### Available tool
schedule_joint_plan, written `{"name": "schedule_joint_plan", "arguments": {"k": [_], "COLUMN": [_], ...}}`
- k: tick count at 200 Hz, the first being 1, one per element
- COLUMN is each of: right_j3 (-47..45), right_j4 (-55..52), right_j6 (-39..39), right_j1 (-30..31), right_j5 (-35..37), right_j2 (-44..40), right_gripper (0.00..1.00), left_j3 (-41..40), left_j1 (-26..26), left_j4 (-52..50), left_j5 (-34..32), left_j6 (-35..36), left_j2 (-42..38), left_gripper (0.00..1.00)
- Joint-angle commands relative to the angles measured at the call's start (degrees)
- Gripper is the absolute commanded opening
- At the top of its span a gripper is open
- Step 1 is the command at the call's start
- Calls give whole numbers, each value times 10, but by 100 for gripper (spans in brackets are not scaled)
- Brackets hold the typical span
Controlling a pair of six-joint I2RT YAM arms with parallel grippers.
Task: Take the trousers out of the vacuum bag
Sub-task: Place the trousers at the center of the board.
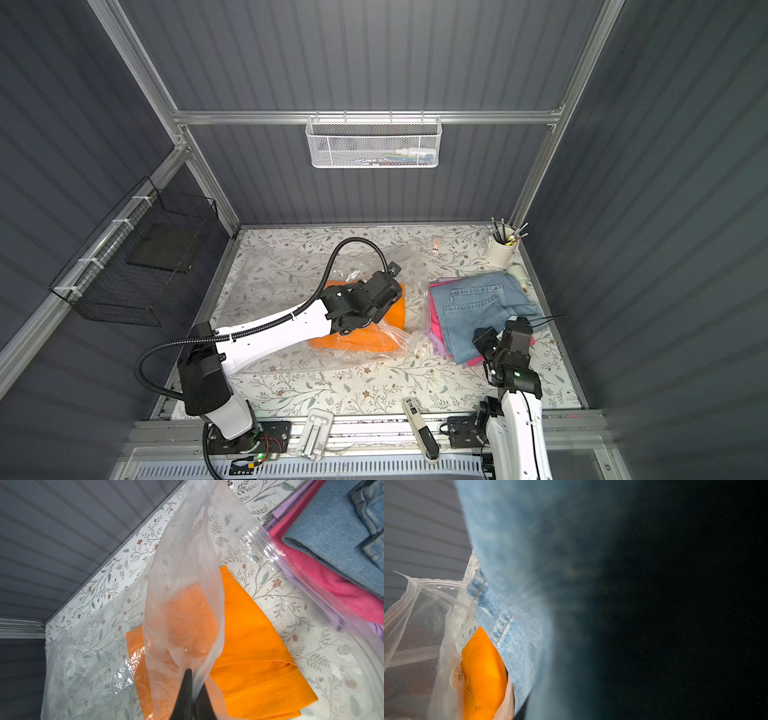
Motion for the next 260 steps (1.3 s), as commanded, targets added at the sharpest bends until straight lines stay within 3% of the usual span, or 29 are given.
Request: {"name": "schedule_joint_plan", "arguments": {"k": [1, 82, 163, 260], "right_j3": [-13, 1, 40, 122], "right_j4": [-27, -74, -139, -238], "right_j6": [10, 24, 36, 82], "right_j1": [6, 5, 5, 5], "right_j5": [-22, 11, 39, 47], "right_j2": [-1, -7, -9, 15], "right_gripper": [36, 55, 66, 95], "left_j3": [-2, -6, -4, -7], "left_j1": [4, 4, 5, 7], "left_j4": [-2, 2, 3, 12], "left_j5": [4, 3, 4, 6], "left_j6": [2, 3, 4, 10], "left_j2": [1, 0, 2, 3], "left_gripper": [0, 0, 0, 0]}}
